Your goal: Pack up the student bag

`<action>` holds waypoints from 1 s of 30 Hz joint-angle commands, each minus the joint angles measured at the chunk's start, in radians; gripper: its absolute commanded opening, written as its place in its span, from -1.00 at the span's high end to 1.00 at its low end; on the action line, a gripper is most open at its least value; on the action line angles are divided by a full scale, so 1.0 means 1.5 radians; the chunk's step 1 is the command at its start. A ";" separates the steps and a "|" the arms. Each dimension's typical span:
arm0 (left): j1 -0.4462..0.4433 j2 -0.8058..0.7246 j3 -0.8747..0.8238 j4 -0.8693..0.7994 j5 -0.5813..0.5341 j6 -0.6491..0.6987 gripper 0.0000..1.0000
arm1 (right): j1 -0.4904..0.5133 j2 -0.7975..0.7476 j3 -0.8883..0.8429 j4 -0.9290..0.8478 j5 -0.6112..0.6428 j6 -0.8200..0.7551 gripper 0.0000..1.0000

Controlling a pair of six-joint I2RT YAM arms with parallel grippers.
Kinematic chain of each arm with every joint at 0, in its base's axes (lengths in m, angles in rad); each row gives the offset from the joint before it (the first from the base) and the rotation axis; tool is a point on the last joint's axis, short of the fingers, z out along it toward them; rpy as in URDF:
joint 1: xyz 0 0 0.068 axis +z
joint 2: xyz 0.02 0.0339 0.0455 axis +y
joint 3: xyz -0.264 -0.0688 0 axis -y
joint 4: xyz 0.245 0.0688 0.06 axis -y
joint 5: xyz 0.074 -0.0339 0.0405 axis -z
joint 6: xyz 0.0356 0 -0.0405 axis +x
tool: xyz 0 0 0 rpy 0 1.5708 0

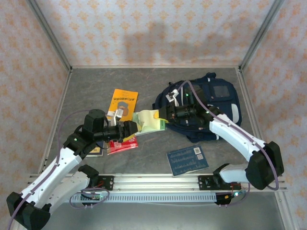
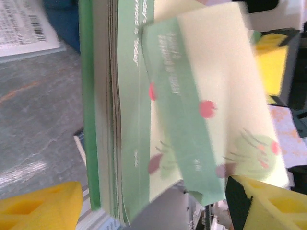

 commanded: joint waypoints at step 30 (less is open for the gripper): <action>-0.001 0.083 0.058 0.260 0.090 -0.134 -0.47 | -0.032 -0.123 -0.099 0.262 -0.103 0.198 0.96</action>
